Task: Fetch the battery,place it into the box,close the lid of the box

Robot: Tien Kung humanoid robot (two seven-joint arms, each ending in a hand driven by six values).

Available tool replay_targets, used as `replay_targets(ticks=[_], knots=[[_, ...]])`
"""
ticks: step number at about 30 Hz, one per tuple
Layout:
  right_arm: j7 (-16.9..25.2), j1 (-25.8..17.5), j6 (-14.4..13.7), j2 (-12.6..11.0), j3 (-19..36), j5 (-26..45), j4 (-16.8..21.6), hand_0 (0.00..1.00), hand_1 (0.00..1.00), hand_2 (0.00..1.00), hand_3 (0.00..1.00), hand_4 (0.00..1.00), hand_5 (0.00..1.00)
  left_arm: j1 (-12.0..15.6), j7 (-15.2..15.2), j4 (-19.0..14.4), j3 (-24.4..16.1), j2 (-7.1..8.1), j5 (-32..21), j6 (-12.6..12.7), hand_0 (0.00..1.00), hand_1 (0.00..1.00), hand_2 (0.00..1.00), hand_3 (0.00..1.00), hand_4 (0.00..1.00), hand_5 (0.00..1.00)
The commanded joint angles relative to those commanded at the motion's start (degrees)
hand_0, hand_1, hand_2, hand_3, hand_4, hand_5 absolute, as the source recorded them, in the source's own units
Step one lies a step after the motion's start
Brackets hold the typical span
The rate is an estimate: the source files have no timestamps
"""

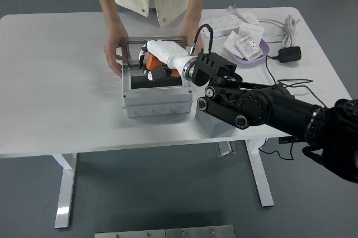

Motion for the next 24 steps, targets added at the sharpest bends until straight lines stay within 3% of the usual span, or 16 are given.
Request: replay_targets(ticks=[2,3,8,9,14,15,20,21,24], knots=[[0.09,-0.01,0.3,0.0,0.11,0.04,-0.11,0.342,0.315,0.386,0.296,0.054,0.002,-0.04,-0.01,0.0,0.03,-0.02,-0.03,0.01,0.659,0.753,0.716,0.791,0.659,0.277],[0.12,-0.01,0.4,0.0,0.14,0.07,-0.14,0.511,0.455,0.518,0.583,0.302,0.002,-0.06,0.0,0.0,0.02,-0.04,-0.03,0.01,0.659,0.753,0.718,0.789,0.659,0.276],[0.2,0.02,0.86,0.0,0.29,0.36,-0.37,0.511,0.455,0.518,0.583,0.302,0.002,-0.15,0.0,0.0,-0.03,-0.14,0.01,0.03,0.659,0.753,0.718,0.789,0.659,0.276],[0.2,0.03,0.93,0.0,0.3,0.41,-0.41,0.654,0.632,0.644,0.685,0.404,0.197,-0.16,0.0,0.0,-0.05,-0.15,0.02,0.04,0.659,0.753,0.717,0.792,0.659,0.276],[0.08,0.07,1.1,0.0,0.33,0.55,-0.52,0.654,0.632,0.644,0.685,0.404,0.197,-0.21,0.05,0.0,-0.25,-0.22,0.22,0.05,0.659,0.753,0.717,0.792,0.659,0.276],[0.07,0.06,1.05,0.0,0.3,0.61,-0.53,0.77,0.704,0.727,0.754,0.647,0.291,-0.23,0.07,0.0,-0.34,-0.23,0.32,0.05,0.659,0.753,0.718,0.791,0.659,0.278],[0.03,0.05,0.81,0.0,0.18,0.83,-0.6,0.77,0.704,0.727,0.754,0.647,0.291,-0.3,0.12,0.0,-0.65,-0.28,0.64,0.07,0.659,0.753,0.718,0.791,0.659,0.278],[0.05,0.04,0.73,0.0,0.15,0.93,-0.63,0.809,0.743,0.764,0.82,0.735,0.353,-0.32,0.14,0.0,-0.73,-0.3,0.73,0.07,0.659,0.753,0.718,0.79,0.659,0.277],[0.09,0.0,0.59,0.0,0.14,1.12,-0.69,0.809,0.743,0.764,0.82,0.735,0.353,-0.37,0.19,0.0,-0.93,-0.35,0.98,0.07,0.659,0.753,0.718,0.79,0.659,0.277]])
